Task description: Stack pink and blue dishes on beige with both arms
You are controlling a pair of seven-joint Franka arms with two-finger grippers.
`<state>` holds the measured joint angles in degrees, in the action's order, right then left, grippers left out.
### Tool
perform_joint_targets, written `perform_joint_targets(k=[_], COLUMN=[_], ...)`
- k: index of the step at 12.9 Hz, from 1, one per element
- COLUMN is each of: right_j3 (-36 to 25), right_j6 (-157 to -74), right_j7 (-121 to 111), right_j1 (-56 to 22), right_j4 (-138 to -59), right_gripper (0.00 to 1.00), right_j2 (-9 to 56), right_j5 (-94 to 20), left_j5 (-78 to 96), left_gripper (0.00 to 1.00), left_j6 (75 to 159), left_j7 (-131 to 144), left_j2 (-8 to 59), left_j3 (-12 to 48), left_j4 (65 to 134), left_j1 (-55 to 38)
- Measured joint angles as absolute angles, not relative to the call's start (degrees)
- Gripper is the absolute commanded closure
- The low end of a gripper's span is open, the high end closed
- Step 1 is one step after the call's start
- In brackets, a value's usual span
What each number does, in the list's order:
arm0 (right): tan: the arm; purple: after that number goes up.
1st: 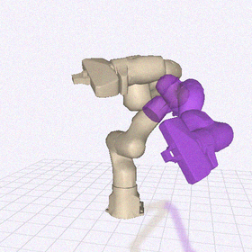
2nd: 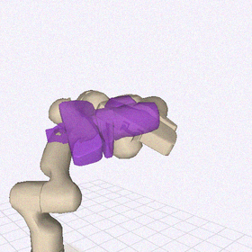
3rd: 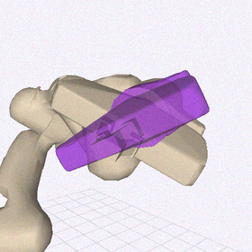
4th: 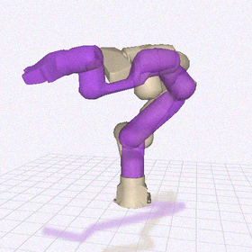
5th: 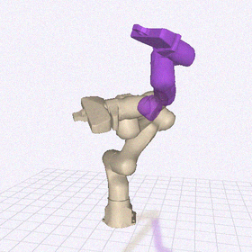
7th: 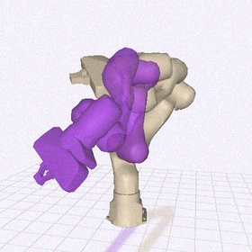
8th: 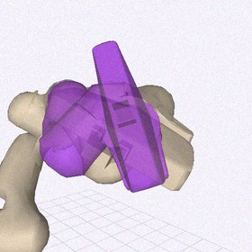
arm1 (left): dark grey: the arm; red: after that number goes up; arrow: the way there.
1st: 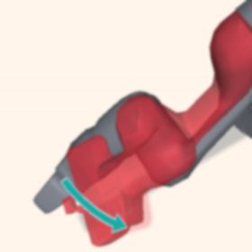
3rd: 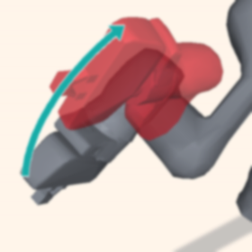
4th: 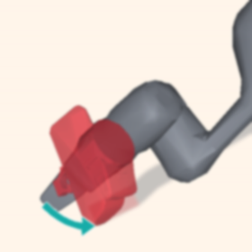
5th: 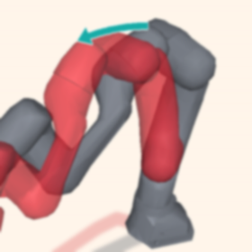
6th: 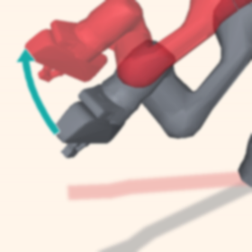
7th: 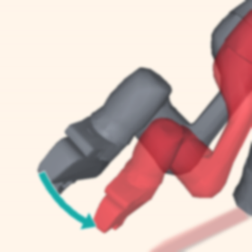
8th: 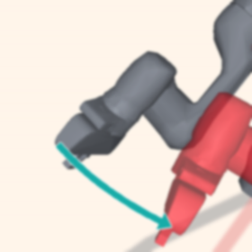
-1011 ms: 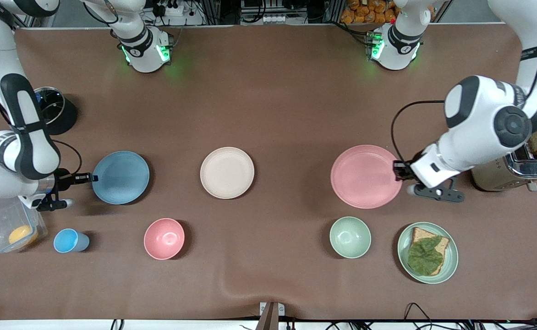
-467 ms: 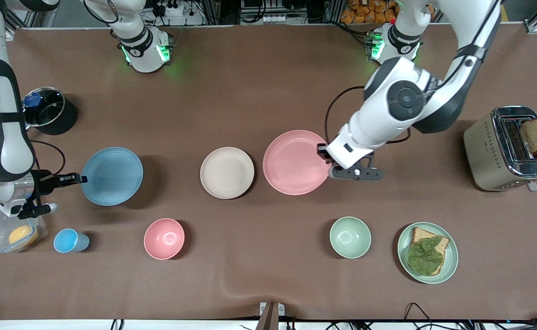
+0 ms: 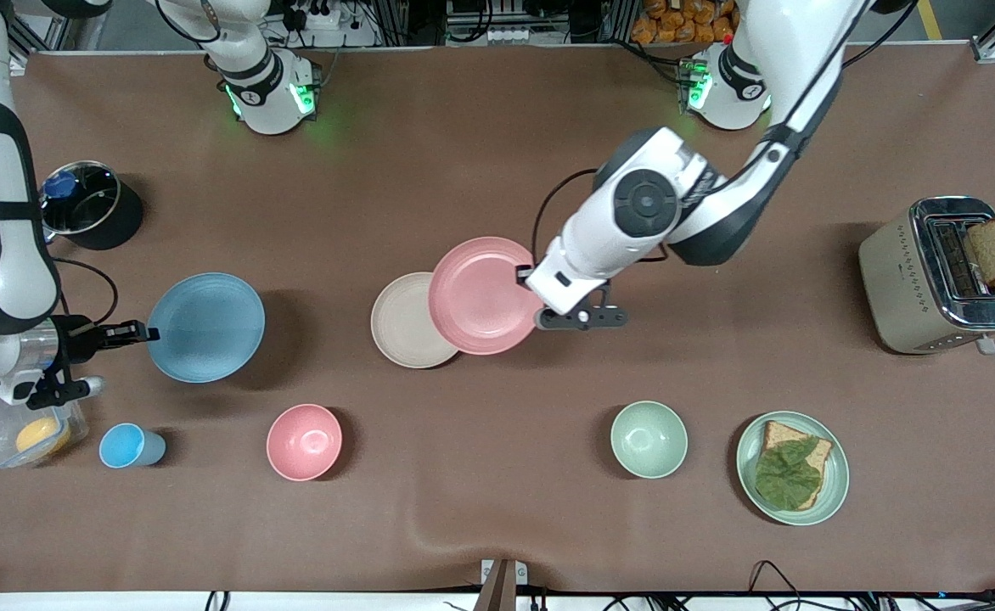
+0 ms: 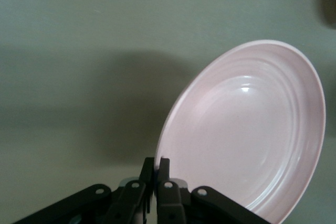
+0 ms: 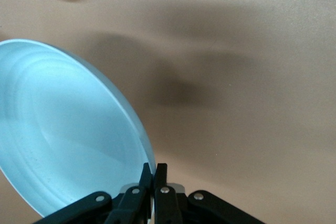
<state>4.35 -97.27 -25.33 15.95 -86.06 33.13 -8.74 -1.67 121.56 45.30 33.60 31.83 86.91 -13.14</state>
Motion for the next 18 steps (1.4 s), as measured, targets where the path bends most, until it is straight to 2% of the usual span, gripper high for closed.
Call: perform_joint_targets(k=[2,4,6,8,12,18], right_j3=[4.3,4.3,4.3,4.3,4.3,4.3], right_j6=[-97.3,-97.3,-97.3,-97.3,-97.3,-97.3], right_j7=[-25.3,-25.3,-25.3,-25.4,-25.4,-25.4], right_j1=[15.9,16.0,16.0,16.0,16.0,16.0], right_j4=[-86.1,-86.1,-86.1,-86.1,-86.1,-86.1], right_gripper=[1.0,1.0,1.0,1.0,1.0,1.0], right_j2=[33.1,33.1,33.1,33.1,33.1,33.2], right_j5=[-8.8,-8.8,-8.8,-8.8,-8.8,-8.9], left_j5=[-3.0,-3.1,-3.1,-3.1,-3.1,-3.1], left_gripper=[1.0,1.0,1.0,1.0,1.0,1.0], left_j6=[127.3,133.0,135.8,137.2,141.7,142.5], left_j7=[47.7,48.7,51.2,53.4,53.9,53.9], left_j2=[37.0,40.0,42.9,45.2,48.3,49.6], left_j3=[30.5,25.9,20.8,18.3,17.8,17.7], left_j4=[86.7,86.4,84.8,82.8,81.8,81.4], left_j1=[-16.5,-22.2,-29.0,-33.4,-34.5,-34.5])
